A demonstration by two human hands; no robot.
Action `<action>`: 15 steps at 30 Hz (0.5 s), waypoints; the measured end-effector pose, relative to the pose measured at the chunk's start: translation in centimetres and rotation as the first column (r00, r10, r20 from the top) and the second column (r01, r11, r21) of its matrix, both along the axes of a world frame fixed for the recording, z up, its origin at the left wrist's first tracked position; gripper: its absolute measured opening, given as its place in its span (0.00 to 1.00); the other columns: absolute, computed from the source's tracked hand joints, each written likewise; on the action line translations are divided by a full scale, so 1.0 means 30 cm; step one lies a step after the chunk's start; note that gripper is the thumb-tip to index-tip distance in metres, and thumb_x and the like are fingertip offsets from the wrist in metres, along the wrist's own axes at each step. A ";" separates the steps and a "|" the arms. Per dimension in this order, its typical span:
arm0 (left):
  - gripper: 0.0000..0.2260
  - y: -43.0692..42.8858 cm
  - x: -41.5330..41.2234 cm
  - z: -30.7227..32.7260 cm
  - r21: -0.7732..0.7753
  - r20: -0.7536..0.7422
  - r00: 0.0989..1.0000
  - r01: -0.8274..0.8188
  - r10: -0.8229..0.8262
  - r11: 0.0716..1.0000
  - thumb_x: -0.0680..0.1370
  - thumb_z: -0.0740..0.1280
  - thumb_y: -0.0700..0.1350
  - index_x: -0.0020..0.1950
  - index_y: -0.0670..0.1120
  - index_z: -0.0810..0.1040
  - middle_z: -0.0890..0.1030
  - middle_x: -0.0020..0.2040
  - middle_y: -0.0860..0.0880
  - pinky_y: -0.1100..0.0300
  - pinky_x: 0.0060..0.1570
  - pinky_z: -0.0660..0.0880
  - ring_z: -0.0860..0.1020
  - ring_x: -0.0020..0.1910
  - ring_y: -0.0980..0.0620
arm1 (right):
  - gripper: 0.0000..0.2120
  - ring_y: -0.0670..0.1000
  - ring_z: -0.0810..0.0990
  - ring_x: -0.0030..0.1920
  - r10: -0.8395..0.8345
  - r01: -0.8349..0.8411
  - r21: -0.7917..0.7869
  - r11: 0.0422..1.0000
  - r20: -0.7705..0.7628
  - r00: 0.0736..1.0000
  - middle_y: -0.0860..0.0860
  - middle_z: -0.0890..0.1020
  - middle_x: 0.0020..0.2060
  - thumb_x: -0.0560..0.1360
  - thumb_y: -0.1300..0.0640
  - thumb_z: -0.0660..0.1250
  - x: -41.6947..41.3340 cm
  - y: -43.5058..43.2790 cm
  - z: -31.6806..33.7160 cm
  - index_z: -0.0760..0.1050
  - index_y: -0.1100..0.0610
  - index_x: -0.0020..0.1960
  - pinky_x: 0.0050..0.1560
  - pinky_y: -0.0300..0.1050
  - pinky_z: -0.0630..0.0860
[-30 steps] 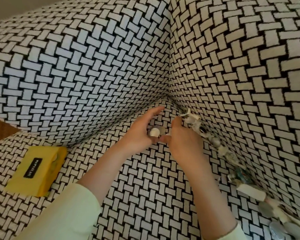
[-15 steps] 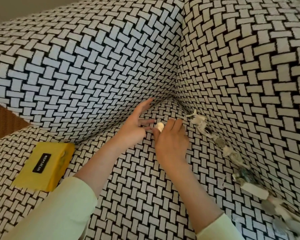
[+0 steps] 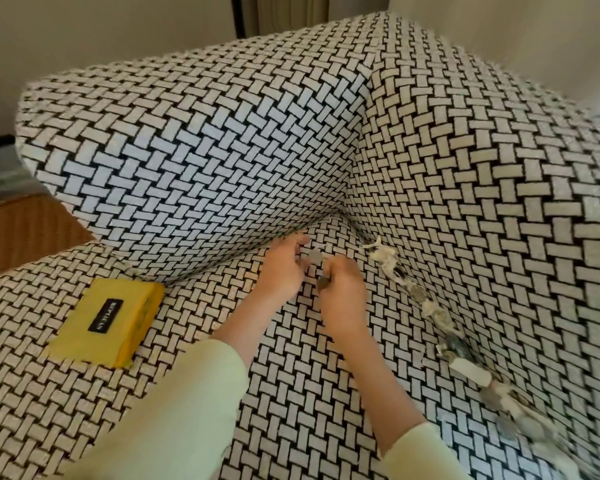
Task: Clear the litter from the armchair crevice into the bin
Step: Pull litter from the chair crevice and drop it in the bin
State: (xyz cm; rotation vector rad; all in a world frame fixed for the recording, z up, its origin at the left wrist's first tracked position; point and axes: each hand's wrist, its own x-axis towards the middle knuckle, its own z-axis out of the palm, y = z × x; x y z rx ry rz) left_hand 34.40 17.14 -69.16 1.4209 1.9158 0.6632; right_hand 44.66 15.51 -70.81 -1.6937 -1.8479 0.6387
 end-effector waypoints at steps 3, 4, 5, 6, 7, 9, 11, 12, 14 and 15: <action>0.11 0.001 0.025 0.000 0.001 -0.093 0.996 0.003 -0.003 1.000 0.79 0.63 0.42 0.61 0.49 0.75 0.68 0.64 0.44 0.70 0.48 0.65 0.72 0.50 0.54 | 0.14 0.51 0.70 0.35 -0.211 0.131 -0.251 0.959 -0.328 0.921 0.53 0.73 0.39 0.75 0.71 0.52 0.030 0.013 0.029 0.70 0.55 0.44 0.35 0.46 0.68; 0.12 -0.003 0.031 0.002 0.009 -0.112 0.994 0.013 -0.012 1.000 0.79 0.63 0.42 0.61 0.49 0.75 0.67 0.64 0.44 0.72 0.46 0.65 0.71 0.46 0.57 | 0.15 0.50 0.69 0.31 -0.323 0.150 -0.371 0.916 -0.466 0.823 0.52 0.73 0.37 0.77 0.69 0.51 0.039 0.023 0.043 0.69 0.54 0.41 0.31 0.44 0.67; 0.12 -0.006 0.037 0.006 0.023 -0.131 0.991 0.025 -0.021 0.999 0.79 0.63 0.41 0.62 0.48 0.75 0.67 0.63 0.44 0.75 0.45 0.66 0.70 0.43 0.60 | 0.16 0.48 0.67 0.29 -0.463 0.149 -0.497 0.855 -0.600 0.652 0.50 0.72 0.35 0.78 0.68 0.50 0.051 0.038 0.061 0.69 0.54 0.40 0.29 0.41 0.65; 0.13 -0.010 0.040 0.010 0.035 -0.152 0.988 0.040 -0.034 0.999 0.79 0.62 0.41 0.63 0.48 0.74 0.67 0.62 0.44 0.76 0.45 0.67 0.70 0.42 0.60 | 0.16 0.46 0.66 0.29 -0.589 0.109 -0.606 0.788 -0.693 0.416 0.50 0.71 0.33 0.78 0.69 0.49 0.065 0.052 0.080 0.70 0.56 0.39 0.29 0.37 0.64; 0.13 -0.010 0.044 0.012 0.046 -0.179 0.983 0.058 -0.049 0.997 0.79 0.62 0.42 0.64 0.47 0.74 0.68 0.61 0.44 0.74 0.48 0.69 0.72 0.44 0.58 | 0.15 0.46 0.66 0.29 -0.678 0.031 -0.685 0.728 -0.713 0.178 0.51 0.70 0.32 0.76 0.69 0.49 0.083 0.062 0.094 0.70 0.58 0.39 0.27 0.35 0.63; 0.14 -0.007 0.049 0.010 0.046 -0.232 0.970 0.080 -0.067 0.996 0.78 0.63 0.43 0.64 0.47 0.74 0.69 0.61 0.42 0.62 0.57 0.73 0.75 0.52 0.48 | 0.12 0.46 0.65 0.24 -0.756 -0.148 -0.746 0.650 -0.654 -0.020 0.51 0.69 0.27 0.69 0.70 0.49 0.113 0.071 0.102 0.68 0.58 0.36 0.21 0.33 0.60; 0.11 -0.002 0.056 0.012 0.017 -0.261 0.963 0.073 -0.066 0.997 0.78 0.64 0.43 0.60 0.44 0.74 0.69 0.61 0.41 0.55 0.58 0.74 0.75 0.55 0.43 | 0.08 0.45 0.61 0.17 -0.762 -0.211 -0.755 0.620 -0.644 0.065 0.49 0.67 0.20 0.62 0.66 0.50 0.127 0.065 0.107 0.65 0.57 0.32 0.18 0.29 0.54; 0.10 0.000 0.057 0.016 -0.012 -0.264 0.962 0.061 -0.062 0.998 0.78 0.64 0.42 0.58 0.43 0.75 0.68 0.62 0.41 0.55 0.58 0.73 0.74 0.57 0.43 | 0.08 0.44 0.59 0.16 -0.744 -0.179 -0.767 0.616 -0.641 0.189 0.47 0.65 0.18 0.63 0.66 0.50 0.127 0.065 0.111 0.64 0.56 0.31 0.17 0.29 0.52; 0.09 -0.002 0.060 0.022 -0.065 -0.261 0.963 0.052 -0.068 0.997 0.78 0.64 0.42 0.56 0.41 0.75 0.67 0.64 0.40 0.54 0.61 0.72 0.74 0.59 0.43 | 0.10 0.44 0.60 0.18 -0.612 -0.025 -0.784 0.620 -0.504 0.609 0.47 0.65 0.19 0.71 0.65 0.54 0.127 0.061 0.129 0.67 0.57 0.33 0.17 0.32 0.55; 0.09 -0.005 0.058 0.023 -0.073 -0.257 0.963 0.057 -0.074 0.996 0.78 0.64 0.41 0.56 0.41 0.75 0.68 0.64 0.41 0.54 0.61 0.72 0.74 0.59 0.43 | 0.08 0.45 0.64 0.22 -0.463 0.054 -0.752 0.657 -0.346 0.816 0.47 0.68 0.23 0.73 0.64 0.58 0.128 0.056 0.137 0.69 0.57 0.35 0.21 0.35 0.60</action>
